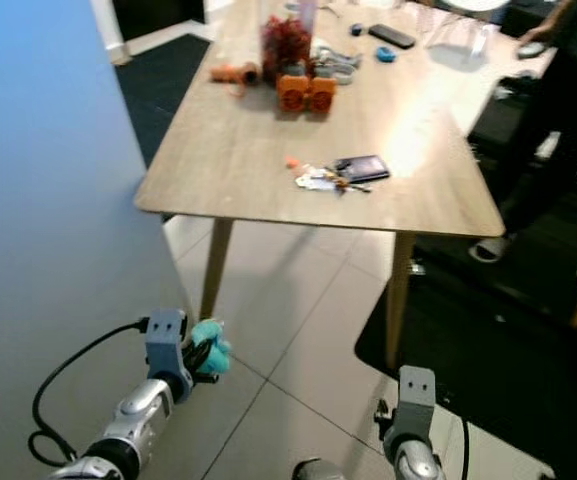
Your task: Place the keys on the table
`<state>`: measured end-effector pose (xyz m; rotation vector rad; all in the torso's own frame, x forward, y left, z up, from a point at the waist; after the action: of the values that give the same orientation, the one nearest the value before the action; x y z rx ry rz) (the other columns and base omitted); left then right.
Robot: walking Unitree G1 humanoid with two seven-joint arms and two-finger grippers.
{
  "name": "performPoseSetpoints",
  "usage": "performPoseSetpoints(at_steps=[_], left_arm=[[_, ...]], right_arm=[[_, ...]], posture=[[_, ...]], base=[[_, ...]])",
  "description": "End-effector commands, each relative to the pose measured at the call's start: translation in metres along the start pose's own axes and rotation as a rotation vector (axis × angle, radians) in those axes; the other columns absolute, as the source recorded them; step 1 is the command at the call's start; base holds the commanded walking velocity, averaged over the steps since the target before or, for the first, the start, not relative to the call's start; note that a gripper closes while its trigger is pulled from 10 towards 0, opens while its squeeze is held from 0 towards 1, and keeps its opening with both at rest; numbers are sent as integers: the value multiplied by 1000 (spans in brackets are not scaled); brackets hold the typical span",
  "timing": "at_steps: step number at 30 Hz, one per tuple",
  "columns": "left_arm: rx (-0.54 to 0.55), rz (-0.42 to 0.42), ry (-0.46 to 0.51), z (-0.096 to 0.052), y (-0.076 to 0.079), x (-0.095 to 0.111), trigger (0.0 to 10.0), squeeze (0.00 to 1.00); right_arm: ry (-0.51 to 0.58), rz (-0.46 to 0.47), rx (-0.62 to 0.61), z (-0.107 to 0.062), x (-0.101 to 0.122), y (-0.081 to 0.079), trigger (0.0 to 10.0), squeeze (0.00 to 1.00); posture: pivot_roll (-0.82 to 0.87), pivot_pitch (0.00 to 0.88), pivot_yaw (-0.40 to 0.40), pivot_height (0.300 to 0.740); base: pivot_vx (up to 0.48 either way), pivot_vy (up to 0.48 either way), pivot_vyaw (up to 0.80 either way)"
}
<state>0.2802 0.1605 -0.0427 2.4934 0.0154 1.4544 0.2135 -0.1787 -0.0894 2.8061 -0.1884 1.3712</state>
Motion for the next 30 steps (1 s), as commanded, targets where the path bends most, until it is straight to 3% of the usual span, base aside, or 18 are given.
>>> performPoseSetpoints(at_steps=[1,7,18,30], left_arm=[[-8,17,-11,0,3,-3,10000,0],[6,28,-3,0,3,-2,10000,0],[38,38,19,2,1,3,10000,0],[37,40,23,3,2,5,10000,0]], right_arm=[[-10,-16,1,0,-1,2,10000,0],[-8,-16,12,1,2,1,10000,0],[-20,-44,34,3,2,-2,10000,0],[-18,-51,43,2,1,-4,10000,0]], posture=[[62,96,-30,740],[62,96,-30,740],[62,95,-31,740],[60,95,-28,740]], base=[[0,0,-800],[0,0,-800],[0,0,0],[343,0,0]])
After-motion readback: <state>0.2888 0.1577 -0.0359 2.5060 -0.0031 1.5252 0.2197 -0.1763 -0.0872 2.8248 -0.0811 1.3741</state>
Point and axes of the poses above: a point about 5 cm out from each wrist's last joint towards the gripper, its own z axis pointing out of the wrist towards the gripper, its own x axis along the axis of the wrist's last joint, y = z × x, the point moved 3 cm from there along z, pointing out of the wrist towards the gripper, and after that the axes turned 3 degrees about -z, right-handed, at the moved point
